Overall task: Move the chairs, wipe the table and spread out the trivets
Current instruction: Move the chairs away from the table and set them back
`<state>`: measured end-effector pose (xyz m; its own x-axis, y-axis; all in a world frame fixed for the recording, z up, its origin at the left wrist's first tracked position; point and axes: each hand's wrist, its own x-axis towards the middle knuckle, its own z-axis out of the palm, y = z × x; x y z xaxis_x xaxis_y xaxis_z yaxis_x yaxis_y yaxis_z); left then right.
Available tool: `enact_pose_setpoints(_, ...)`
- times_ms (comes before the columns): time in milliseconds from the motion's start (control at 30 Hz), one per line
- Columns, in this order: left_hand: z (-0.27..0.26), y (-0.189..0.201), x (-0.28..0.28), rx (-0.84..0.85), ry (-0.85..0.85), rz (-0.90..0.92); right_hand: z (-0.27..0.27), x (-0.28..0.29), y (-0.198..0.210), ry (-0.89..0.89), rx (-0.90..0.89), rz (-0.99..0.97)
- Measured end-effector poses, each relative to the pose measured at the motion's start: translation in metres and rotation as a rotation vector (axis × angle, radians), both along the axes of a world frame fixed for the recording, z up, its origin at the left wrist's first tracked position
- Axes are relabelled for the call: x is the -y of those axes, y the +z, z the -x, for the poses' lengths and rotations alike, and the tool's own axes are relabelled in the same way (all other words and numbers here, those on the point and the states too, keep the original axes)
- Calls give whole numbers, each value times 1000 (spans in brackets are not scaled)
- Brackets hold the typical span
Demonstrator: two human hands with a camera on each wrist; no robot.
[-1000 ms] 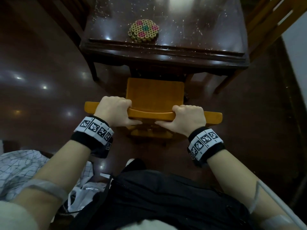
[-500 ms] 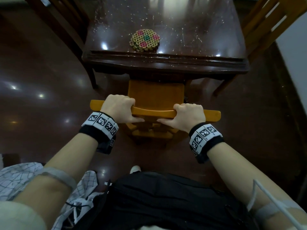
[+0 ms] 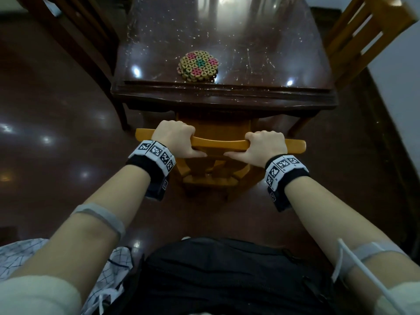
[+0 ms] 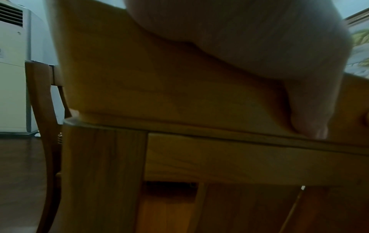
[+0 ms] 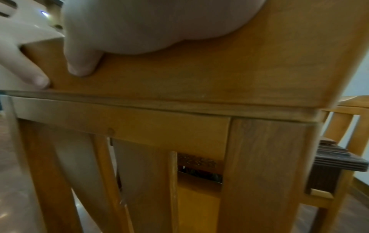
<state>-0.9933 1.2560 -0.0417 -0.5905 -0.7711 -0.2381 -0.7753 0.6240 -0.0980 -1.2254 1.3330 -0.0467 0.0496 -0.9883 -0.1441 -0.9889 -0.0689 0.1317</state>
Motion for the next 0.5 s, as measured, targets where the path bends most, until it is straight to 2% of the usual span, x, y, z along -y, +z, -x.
enact_pose_setpoints(167,2,-1,7,-10,-1,2,3,9,0,-2,13,-5)
enact_pose_setpoints(367,3,2,5,-7,8,-19,20,5,3,57,243,-33)
enact_pose_setpoints(500,3,4,4,-5,9,-29,28,-3,0,-114,106,-35)
